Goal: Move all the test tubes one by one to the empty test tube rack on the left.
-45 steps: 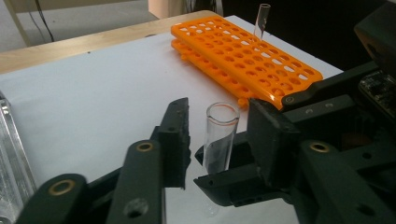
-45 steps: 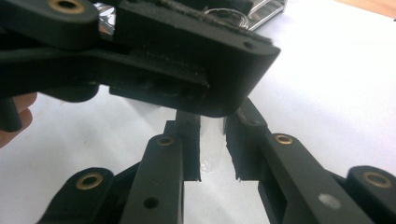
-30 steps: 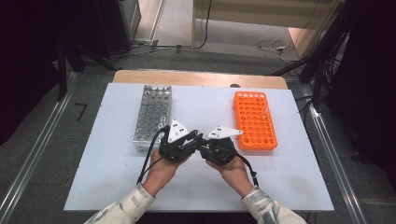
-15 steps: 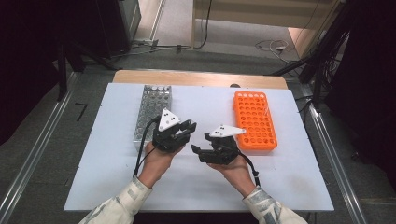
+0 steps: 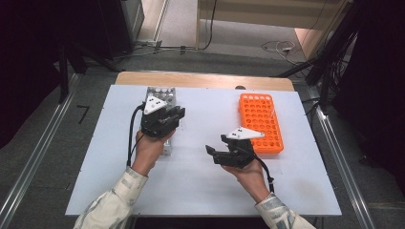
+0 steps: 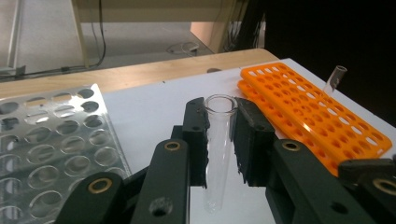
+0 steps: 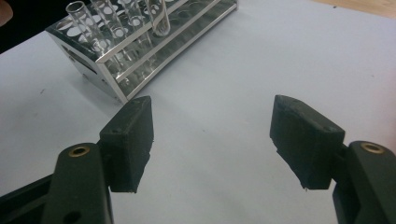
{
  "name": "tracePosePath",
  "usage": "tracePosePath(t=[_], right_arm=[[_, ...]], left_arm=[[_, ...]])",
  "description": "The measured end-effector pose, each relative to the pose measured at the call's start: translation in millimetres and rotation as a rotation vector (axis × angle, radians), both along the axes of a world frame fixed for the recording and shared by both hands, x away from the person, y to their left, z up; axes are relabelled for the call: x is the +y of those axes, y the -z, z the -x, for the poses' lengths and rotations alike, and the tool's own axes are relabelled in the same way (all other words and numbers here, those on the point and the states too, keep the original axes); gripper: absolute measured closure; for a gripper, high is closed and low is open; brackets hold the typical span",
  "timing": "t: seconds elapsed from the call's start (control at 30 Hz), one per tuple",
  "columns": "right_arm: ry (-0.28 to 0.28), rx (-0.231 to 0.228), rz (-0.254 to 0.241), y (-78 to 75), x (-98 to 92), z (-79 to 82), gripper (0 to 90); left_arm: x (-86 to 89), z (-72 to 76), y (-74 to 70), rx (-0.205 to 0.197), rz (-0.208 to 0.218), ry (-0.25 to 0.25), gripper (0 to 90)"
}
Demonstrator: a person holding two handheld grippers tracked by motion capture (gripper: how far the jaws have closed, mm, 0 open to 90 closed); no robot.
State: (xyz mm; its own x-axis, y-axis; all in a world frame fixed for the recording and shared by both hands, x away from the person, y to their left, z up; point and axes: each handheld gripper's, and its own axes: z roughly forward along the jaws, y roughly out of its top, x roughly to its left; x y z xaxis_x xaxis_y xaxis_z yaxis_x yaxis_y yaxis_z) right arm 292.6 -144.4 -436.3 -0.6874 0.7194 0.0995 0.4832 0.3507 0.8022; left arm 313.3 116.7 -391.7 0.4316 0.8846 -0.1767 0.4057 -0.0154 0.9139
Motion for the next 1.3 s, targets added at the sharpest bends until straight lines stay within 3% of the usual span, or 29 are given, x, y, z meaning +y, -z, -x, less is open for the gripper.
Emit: tracePosePath(t=[0.3,0.67,1.3], right_arm=[[0.035,-0.003,-0.002,-0.3,-10.9,1.7,29.2],[0.043,-0.004,-0.005,-1.4,-13.8,1.9,29.5],[0.043,-0.004,-0.009,-1.8,-14.0,1.7,29.4]], left_arm=[[9.5,-8.2,-2.3,-0.022,-0.033,-0.056,74.9],[32.5,-12.1,-3.1,-0.037,-0.014,-0.139,74.9],[30.9,-18.0,11.9,-0.012,-0.077,-0.166,74.9]])
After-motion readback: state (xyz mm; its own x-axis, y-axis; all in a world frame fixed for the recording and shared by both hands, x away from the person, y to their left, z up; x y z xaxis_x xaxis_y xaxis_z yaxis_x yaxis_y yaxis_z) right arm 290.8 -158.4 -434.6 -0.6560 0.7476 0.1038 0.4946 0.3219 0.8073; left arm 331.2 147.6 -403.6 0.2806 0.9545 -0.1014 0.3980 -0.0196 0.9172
